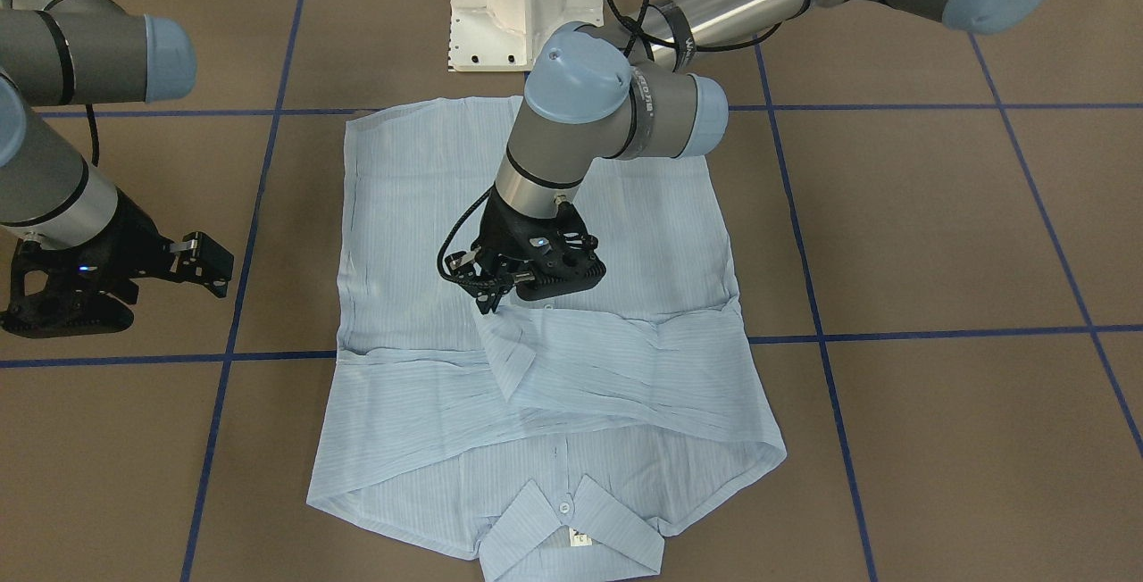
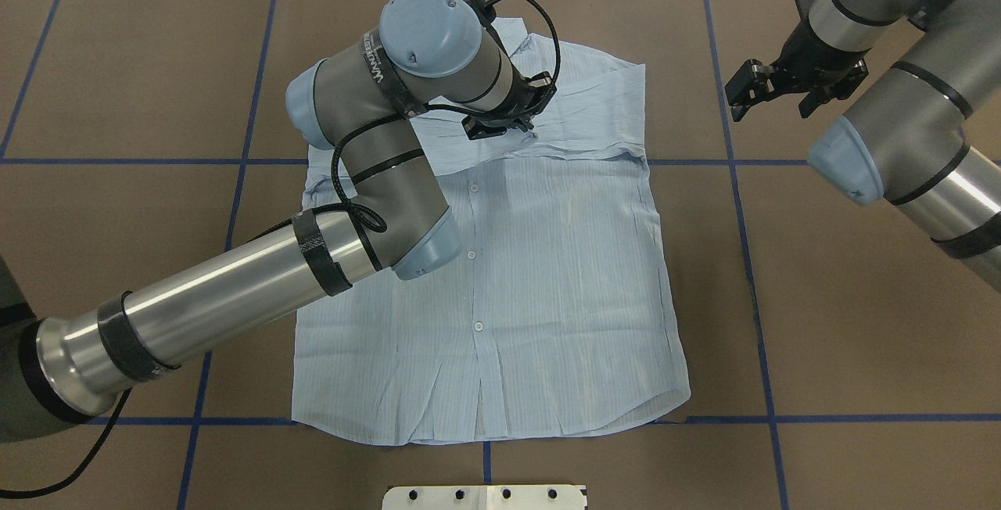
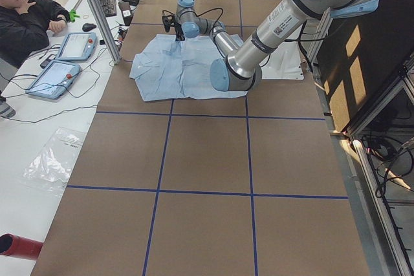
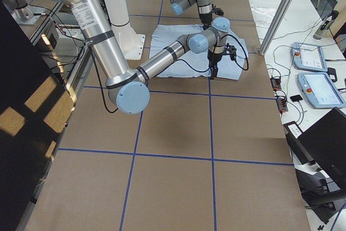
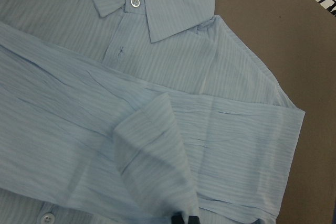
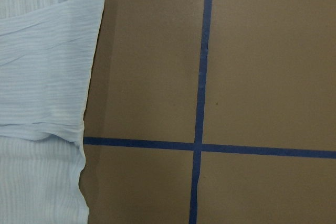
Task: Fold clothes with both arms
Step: 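Carry the sleeve cuff across the chest with the left gripper while the right gripper withdraws, then release the sleeve on the chest and draw the left gripper back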
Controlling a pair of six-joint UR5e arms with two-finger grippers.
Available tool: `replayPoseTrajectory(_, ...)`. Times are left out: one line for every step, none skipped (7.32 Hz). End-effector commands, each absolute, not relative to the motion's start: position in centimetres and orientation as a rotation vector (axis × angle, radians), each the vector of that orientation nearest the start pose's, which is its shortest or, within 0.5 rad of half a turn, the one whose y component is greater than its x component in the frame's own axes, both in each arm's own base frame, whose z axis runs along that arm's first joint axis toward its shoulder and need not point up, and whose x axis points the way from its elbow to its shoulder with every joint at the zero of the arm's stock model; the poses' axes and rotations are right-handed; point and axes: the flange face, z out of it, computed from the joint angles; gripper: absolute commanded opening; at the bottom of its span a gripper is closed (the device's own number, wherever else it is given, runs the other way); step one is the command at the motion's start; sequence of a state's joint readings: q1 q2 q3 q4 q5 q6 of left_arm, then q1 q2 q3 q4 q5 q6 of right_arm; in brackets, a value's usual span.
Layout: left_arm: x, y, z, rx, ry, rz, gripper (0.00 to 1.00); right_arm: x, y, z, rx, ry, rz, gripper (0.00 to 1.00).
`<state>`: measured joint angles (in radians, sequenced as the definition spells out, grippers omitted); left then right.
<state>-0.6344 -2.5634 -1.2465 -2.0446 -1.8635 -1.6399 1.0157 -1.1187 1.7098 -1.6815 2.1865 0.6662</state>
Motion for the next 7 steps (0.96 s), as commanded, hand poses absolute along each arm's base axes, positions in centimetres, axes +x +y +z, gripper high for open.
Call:
replayPoseTrajectory(58.4, -54.6, 10.0, 0.063, 1.173, -0.444, 0.00, -27.2, -58.2, 35.3, 0.034, -0.760, -0.041, 1.00)
replayPoseTrajectory(58.9, -54.2, 9.8, 0.078, 1.170, -0.450, 0.00, -27.2, -58.2, 35.3, 0.034, -0.760, -0.041, 1.00)
replayPoseTrajectory(60.9, -52.7, 8.6, 0.091, 1.172, -0.439, 0.99, -27.2, -58.2, 35.3, 0.034, -0.760, -0.041, 1.00)
replayPoseTrajectory(62.0, -51.1, 6.1, 0.136, 1.217, -0.427, 1.00, -27.2, -58.1, 35.2, 0.037, -0.763, -0.044, 1.00)
replayPoseTrajectory(62.0, -50.6, 6.0, 0.182, 1.286, -0.381, 1.00, -27.1, -58.1, 35.1, 0.038, -0.767, -0.044, 1.00)
replayPoseTrajectory(62.0, -50.8, 8.8, 0.183, 1.260, -0.377, 1.00, -27.0, -58.0, 34.9, 0.042, -0.771, -0.047, 1.00)
replayPoseTrajectory(61.7, -51.4, 11.1, 0.190, 1.230, -0.380, 1.00, -26.8, -57.6, 34.8, 0.048, -0.774, -0.046, 1.00)
